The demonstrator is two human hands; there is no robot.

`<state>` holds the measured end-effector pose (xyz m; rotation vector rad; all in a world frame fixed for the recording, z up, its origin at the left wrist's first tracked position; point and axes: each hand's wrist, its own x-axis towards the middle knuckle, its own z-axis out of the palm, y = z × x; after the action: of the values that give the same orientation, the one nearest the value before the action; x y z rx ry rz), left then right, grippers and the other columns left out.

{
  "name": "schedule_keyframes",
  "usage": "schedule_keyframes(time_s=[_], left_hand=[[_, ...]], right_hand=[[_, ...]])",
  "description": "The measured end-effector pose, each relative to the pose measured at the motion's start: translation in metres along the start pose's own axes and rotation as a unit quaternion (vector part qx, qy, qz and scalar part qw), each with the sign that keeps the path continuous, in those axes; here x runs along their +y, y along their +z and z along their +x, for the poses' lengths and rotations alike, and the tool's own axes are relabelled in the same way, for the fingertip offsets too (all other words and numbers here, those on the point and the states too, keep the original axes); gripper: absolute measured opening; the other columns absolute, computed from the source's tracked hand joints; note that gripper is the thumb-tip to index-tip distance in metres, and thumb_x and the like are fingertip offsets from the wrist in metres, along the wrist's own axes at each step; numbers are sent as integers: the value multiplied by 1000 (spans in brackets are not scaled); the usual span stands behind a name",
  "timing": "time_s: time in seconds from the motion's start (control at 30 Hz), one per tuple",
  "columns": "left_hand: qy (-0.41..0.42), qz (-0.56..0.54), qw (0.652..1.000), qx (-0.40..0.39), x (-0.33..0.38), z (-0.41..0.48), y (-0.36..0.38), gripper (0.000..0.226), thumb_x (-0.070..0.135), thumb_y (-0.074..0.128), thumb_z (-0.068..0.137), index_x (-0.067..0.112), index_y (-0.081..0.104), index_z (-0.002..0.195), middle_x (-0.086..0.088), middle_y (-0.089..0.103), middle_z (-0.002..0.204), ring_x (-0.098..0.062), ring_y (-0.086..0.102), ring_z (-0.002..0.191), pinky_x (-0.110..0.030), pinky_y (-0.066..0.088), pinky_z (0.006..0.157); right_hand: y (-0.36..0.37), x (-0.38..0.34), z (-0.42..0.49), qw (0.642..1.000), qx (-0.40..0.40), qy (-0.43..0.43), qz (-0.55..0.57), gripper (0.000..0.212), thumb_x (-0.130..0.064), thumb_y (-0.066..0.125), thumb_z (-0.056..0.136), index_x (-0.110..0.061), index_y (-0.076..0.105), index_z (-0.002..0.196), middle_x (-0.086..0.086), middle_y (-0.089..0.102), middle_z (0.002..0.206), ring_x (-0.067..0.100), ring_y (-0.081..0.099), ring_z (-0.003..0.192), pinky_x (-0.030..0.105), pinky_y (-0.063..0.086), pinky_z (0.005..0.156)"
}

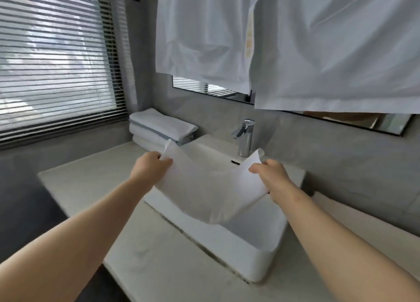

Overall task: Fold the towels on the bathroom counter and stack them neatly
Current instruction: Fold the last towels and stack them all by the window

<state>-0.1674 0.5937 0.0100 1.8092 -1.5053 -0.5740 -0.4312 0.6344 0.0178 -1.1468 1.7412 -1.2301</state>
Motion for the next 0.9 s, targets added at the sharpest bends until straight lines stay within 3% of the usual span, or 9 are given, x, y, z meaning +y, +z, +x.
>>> schedule_keyframes(time_s=[0.07, 0.13, 0.27, 0.37, 0.47, 0.57, 0.67, 0.77, 0.9], left_hand=[[-9, -7, 1000, 7, -31, 12, -31, 26, 27, 52, 90, 8, 58, 73, -6, 57, 75, -23, 50, 69, -29, 36, 58], [-23, 1, 1000, 20, -61, 25, -61, 29, 26, 52, 90, 10, 51, 66, -3, 52, 68, -21, 47, 64, -28, 33, 53], [-44, -4, 998, 35, -118, 48, -119, 27, 28, 53, 90, 5, 61, 80, -8, 61, 80, -28, 56, 76, -31, 41, 65], [-59, 31, 997, 45, -153, 61, -157, 27, 30, 51, 91, 9, 55, 74, -3, 56, 74, -21, 51, 70, -29, 36, 59], [-77, 52, 994, 57, -184, 75, -186, 27, 30, 50, 92, 12, 50, 71, 0, 52, 71, -20, 48, 70, -29, 33, 57], [-99, 55, 991, 71, -211, 91, -209, 25, 31, 49, 92, 12, 53, 77, -1, 54, 75, -20, 50, 71, -30, 35, 60], [-112, 70, 988, 85, -235, 112, -226, 23, 32, 47, 93, 11, 54, 84, -1, 55, 81, -23, 52, 79, -30, 38, 66], [-125, 91, 984, 89, -249, 137, -236, 24, 33, 46, 94, 11, 54, 88, -2, 55, 84, -23, 52, 81, -30, 38, 68], [-123, 98, 984, 88, -259, 192, -241, 23, 33, 45, 95, 12, 53, 94, -3, 57, 90, -22, 52, 82, -30, 38, 69]], right_hand=[[44, -13, -6, 1000, -20, 3, 2, 10, -11, 60, 82, -4, 54, 85, 8, 51, 83, 24, 47, 78, 26, 34, 63], [87, -26, -12, 999, -33, 11, 11, 21, -10, 59, 81, -8, 43, 68, 7, 42, 75, 22, 39, 69, 27, 33, 63], [168, -47, -24, 997, -77, -2, 2, 35, -11, 60, 81, -16, 29, 64, 5, 34, 69, 20, 31, 64, 27, 25, 60], [216, -56, -32, 993, -115, -2, -19, 33, -10, 58, 83, -14, 32, 64, 2, 35, 68, 17, 30, 60, 26, 22, 53], [257, -70, -33, 988, -147, 3, -48, 6, -10, 59, 82, -9, 53, 83, 7, 53, 91, 23, 49, 79, 27, 38, 63], [295, -87, -23, 979, -190, 6, -69, 21, -12, 59, 79, -10, 58, 101, 9, 55, 106, 27, 53, 93, 29, 43, 66], [332, -97, -8, 971, -224, 3, -83, 16, -9, 56, 79, -9, 55, 95, 8, 52, 94, 23, 48, 81, 26, 36, 60], [359, -100, 11, 974, -209, -8, -88, 26, -5, 57, 75, 2, 58, 101, 11, 54, 93, 24, 49, 79, 27, 38, 66], [393, -115, 51, 978, -196, -27, -72, 50, -1, 54, 81, -5, 42, 129, 12, 49, 126, 26, 47, 99, 28, 36, 72]])
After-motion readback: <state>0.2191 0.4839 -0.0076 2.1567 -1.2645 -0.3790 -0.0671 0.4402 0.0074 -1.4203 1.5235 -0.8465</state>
